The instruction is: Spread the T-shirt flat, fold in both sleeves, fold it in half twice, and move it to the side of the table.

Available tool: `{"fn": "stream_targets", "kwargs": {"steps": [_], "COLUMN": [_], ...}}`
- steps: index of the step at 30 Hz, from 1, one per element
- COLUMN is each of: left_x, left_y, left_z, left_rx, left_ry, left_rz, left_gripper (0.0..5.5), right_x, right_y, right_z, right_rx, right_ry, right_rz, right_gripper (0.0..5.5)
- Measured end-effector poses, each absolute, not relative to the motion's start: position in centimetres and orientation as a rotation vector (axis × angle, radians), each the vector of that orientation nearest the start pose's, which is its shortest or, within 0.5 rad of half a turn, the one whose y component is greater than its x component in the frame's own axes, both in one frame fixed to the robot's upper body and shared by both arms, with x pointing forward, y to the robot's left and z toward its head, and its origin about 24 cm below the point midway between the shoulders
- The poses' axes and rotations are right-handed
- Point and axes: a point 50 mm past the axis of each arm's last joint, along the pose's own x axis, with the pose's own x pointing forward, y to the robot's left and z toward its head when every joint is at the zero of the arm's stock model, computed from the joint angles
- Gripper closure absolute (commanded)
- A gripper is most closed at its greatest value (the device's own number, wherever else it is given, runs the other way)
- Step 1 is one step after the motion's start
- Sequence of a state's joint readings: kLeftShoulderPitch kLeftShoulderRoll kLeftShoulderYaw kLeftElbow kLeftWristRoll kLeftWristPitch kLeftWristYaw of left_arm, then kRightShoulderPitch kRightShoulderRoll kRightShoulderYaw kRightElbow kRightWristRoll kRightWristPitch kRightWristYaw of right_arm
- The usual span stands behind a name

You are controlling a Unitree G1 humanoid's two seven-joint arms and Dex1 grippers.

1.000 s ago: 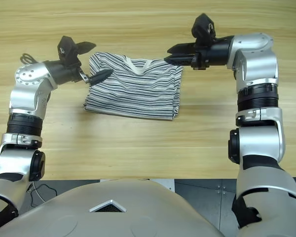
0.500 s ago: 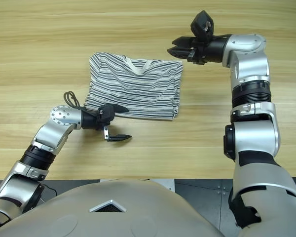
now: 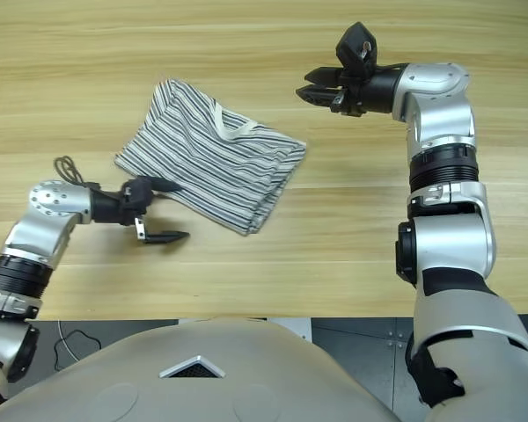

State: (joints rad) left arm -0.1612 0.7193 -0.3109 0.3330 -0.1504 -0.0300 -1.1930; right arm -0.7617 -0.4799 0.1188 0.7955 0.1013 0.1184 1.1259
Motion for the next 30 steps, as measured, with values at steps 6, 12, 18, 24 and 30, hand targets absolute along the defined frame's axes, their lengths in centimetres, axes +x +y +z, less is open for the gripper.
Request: {"fn": "stream_targets", "kwargs": {"steps": [6, 12, 18, 24, 30], "left_x": [26.3, 29.9, 30.4, 30.4, 30.1], "left_y": [25.3, 28.5, 29.4, 28.8, 28.3], "left_z": [3.4, 5.5, 5.6, 5.2, 4.6], "left_rx": [0.638, 1.084, 1.139, 1.077, 1.027], "left_ry": [0.549, 0.564, 0.559, 0.532, 0.513], "left_rz": [-1.171, -0.943, -0.902, -0.917, -0.934], "left_gripper": [0.02, 0.02, 0.02, 0.02, 0.02], "right_x": [35.4, 34.7, 35.2, 34.9, 34.7], "right_y": [-19.3, -18.9, -17.1, -12.7, -11.7], "right_z": [9.7, 8.9, 7.5, 3.2, 1.1], "right_rx": [-0.268, -0.312, -0.809, -1.125, -1.313], "right_ry": [0.353, 0.344, 0.191, 0.108, 0.091], "right_rz": [1.025, 1.067, 0.942, 0.866, 0.821], "right_gripper": [4.00, 4.00, 4.00, 4.00, 4.00]}}
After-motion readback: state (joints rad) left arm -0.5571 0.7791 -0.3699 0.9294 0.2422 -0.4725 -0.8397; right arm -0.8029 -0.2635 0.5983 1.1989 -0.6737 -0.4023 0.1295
